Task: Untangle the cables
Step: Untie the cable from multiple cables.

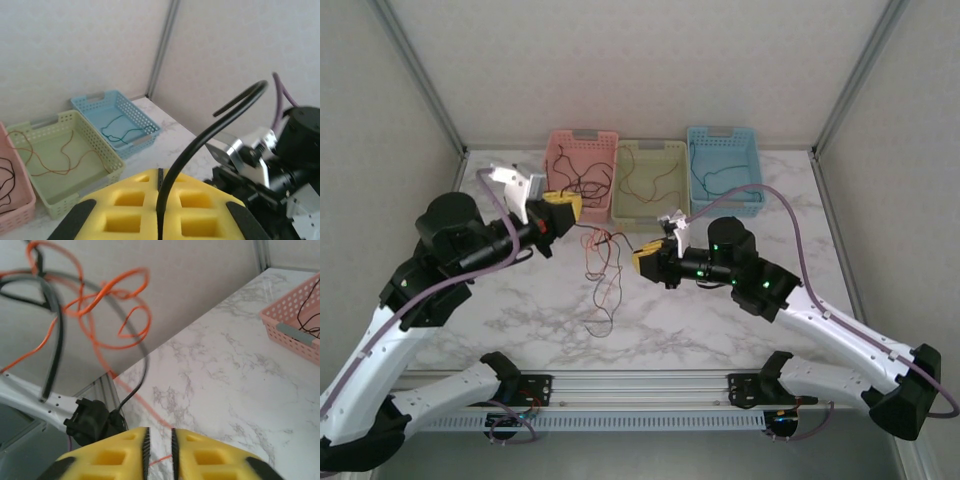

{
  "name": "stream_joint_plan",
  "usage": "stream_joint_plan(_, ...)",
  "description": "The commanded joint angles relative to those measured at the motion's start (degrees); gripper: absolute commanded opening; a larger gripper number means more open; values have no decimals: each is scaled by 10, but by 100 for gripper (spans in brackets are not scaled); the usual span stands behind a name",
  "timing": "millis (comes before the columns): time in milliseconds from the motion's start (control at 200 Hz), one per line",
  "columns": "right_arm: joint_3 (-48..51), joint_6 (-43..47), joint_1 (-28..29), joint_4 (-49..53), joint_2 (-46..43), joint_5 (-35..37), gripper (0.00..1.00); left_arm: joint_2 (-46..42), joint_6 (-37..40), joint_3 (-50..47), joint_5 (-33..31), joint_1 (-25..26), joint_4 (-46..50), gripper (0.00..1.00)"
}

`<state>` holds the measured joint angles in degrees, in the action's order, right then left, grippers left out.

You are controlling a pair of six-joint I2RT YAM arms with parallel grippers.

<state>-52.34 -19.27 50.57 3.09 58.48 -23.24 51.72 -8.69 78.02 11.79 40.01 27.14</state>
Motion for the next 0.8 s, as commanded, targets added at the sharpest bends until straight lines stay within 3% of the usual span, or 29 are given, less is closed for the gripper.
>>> stream_joint_plan(0,3,-2,4,-34,-1,-33,16,14,-47,24,-30,-5,12,0)
stream_joint_plan(185,-14,-15,4,-61,20,-46,0,14,-66,16,-26,-5,-5,0)
stream_joint_plan(405,-30,-9,3,-44,36,-23,0,16,-64,18,-34,-4,-2,0)
stream_joint_plan(506,-19,-1,4,-39,30,9,11,17,-63,18,-36,-5,-1,0)
stream_joint_plan(671,-4,-5,4,-63,30,-10,51,17,-77,14,-38,-5,-5,0)
stream_joint_plan(796,3,14,3,-75,23,-5,60,16,-102,19,-37,-5,-2,0)
